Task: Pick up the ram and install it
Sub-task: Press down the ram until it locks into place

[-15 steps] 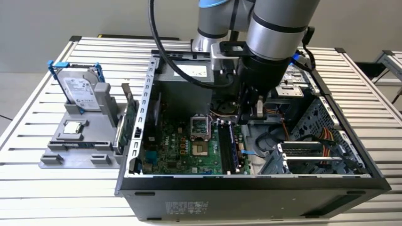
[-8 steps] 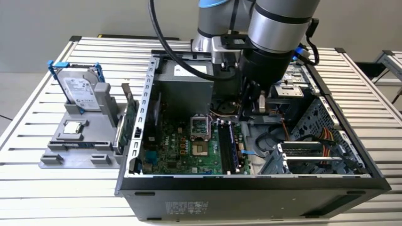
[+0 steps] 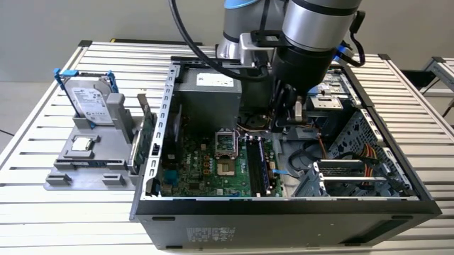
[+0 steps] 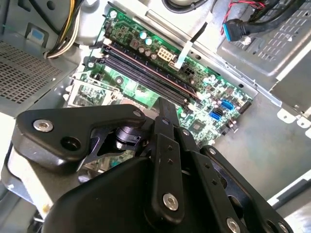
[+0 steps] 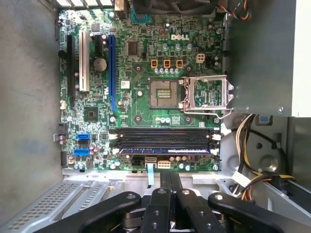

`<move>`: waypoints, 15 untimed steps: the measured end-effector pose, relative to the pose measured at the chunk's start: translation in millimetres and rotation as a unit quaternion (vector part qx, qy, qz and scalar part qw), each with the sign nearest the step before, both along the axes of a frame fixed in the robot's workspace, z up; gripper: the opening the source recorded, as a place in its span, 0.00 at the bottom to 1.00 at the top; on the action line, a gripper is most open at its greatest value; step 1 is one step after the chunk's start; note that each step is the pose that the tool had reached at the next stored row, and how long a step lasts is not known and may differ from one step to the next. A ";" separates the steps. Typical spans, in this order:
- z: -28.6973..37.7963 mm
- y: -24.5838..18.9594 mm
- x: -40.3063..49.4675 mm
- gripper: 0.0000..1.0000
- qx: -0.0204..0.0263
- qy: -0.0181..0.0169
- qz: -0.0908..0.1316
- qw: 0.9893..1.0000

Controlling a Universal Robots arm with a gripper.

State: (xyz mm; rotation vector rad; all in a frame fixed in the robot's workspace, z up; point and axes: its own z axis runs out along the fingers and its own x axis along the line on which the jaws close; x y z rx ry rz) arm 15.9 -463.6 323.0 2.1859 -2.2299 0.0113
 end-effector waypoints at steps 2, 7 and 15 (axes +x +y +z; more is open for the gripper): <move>2.5 0.0 0.0 0.00 0.000 0.000 0.000 1.000; 6.2 0.0 0.0 0.00 0.000 0.000 0.000 1.000; 7.5 0.0 0.0 0.00 0.000 0.000 0.000 1.000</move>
